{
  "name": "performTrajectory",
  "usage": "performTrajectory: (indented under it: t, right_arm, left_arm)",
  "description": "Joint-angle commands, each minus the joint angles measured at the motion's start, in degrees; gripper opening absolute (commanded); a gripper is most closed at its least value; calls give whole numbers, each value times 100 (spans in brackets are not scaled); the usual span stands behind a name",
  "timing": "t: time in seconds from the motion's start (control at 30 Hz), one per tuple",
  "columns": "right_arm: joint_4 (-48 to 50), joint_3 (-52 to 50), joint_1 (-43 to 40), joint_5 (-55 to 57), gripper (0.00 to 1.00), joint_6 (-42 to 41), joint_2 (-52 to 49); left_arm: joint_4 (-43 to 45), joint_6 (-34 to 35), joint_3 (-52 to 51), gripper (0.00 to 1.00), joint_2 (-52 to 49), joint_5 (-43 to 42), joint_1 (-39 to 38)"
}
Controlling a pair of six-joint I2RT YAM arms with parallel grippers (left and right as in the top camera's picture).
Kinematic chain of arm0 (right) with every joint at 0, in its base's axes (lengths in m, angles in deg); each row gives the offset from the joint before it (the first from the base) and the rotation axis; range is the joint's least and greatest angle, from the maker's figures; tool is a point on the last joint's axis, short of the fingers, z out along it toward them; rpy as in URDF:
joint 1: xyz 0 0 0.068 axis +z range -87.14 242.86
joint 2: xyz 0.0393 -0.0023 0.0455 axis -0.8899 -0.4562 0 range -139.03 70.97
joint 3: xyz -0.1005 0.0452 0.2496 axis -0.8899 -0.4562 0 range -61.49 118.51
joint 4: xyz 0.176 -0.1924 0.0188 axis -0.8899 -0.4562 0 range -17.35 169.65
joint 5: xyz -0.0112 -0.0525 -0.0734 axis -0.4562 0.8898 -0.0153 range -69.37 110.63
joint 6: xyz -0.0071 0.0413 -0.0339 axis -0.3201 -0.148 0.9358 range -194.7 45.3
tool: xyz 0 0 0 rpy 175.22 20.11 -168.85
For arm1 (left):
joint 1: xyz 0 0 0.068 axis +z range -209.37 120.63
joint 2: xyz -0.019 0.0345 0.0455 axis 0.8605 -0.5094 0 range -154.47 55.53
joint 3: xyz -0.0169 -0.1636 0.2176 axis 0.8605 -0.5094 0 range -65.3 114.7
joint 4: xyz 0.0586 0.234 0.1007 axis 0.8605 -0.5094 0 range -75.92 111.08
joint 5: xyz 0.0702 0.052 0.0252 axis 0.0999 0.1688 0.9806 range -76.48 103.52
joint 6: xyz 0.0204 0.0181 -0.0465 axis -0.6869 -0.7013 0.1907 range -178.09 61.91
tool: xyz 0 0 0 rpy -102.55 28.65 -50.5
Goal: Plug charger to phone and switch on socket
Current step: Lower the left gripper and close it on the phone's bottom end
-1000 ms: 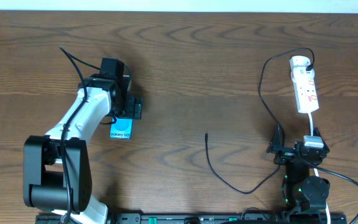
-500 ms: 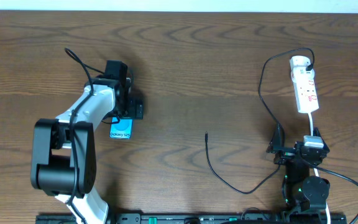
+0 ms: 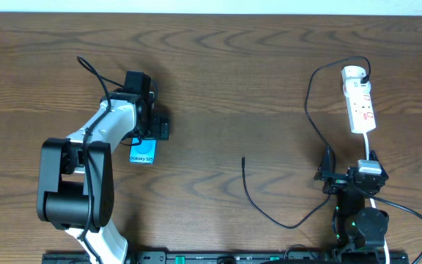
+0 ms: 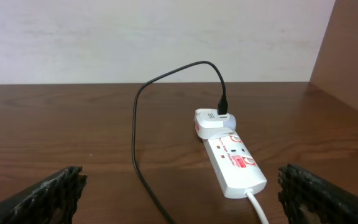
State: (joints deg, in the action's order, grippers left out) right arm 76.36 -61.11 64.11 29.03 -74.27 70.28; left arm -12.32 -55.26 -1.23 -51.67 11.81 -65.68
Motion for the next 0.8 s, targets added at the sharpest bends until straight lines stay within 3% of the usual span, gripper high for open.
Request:
performTrajectory:
  t: [0.0, 0.77]
  right_arm:
    - [-28, -4, -42, 0, 99, -61, 26]
    - [-28, -4, -44, 0, 99, -61, 26]
  left_arm:
    - [-52, 74, -63, 98, 4, 90, 17]
    - [-234, 68, -66, 98, 4, -192, 17]
